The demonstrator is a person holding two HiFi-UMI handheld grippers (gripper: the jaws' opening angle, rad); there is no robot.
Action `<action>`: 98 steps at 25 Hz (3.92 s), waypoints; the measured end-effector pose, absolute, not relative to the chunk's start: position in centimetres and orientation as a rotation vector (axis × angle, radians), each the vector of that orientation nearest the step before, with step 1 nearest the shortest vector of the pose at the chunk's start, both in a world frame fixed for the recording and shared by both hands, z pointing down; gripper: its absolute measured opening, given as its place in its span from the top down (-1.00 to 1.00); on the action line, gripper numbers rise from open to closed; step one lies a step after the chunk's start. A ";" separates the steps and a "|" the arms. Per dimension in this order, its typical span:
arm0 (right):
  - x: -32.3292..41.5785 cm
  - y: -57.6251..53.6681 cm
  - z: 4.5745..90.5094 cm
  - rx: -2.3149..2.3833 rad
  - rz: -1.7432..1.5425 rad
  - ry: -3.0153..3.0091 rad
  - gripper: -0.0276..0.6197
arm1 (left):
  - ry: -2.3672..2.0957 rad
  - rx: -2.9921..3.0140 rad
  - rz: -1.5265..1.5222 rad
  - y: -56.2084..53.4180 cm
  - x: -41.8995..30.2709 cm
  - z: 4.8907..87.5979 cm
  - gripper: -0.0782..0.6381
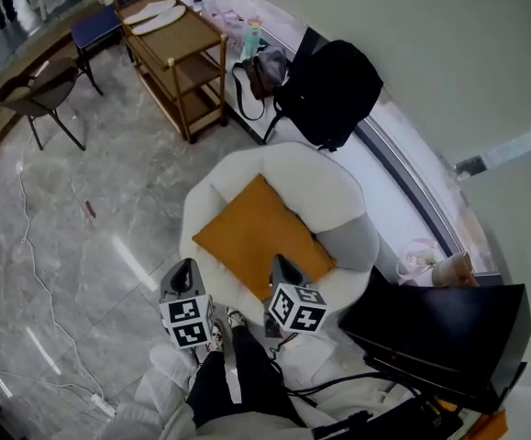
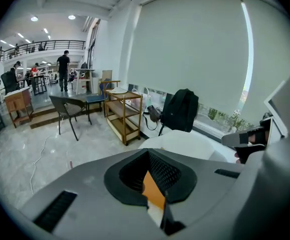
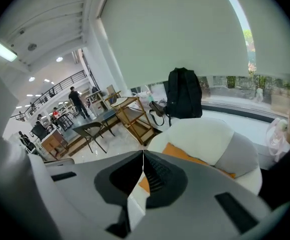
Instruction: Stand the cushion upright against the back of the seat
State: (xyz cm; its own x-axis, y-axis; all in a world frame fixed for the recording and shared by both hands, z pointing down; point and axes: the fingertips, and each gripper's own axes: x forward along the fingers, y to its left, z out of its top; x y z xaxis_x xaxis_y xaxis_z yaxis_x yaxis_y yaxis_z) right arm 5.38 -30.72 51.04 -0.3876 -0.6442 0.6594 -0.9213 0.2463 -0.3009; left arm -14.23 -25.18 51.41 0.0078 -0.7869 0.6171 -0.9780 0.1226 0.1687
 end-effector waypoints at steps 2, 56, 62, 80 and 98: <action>4.5 -31.9 53.5 1.394 0.938 -2.116 0.72 | -1.829 1.665 0.412 -25.8 -14.9 53.6 0.79; -4.9 -47.6 96.5 0.722 0.355 -1.781 0.70 | -1.818 1.370 0.352 -29.0 -19.0 83.9 0.79; -5.0 -47.3 93.2 0.810 0.483 -1.885 0.72 | -1.817 1.386 0.355 -28.7 -19.1 83.0 0.80; 0.7 -44.2 73.6 1.218 0.482 -2.183 0.72 | -1.791 1.577 0.332 -29.5 -17.0 73.9 0.80; 11.9 -41.7 57.5 1.935 0.477 -2.174 0.72 | -1.763 1.905 0.319 -30.4 -12.1 61.6 0.79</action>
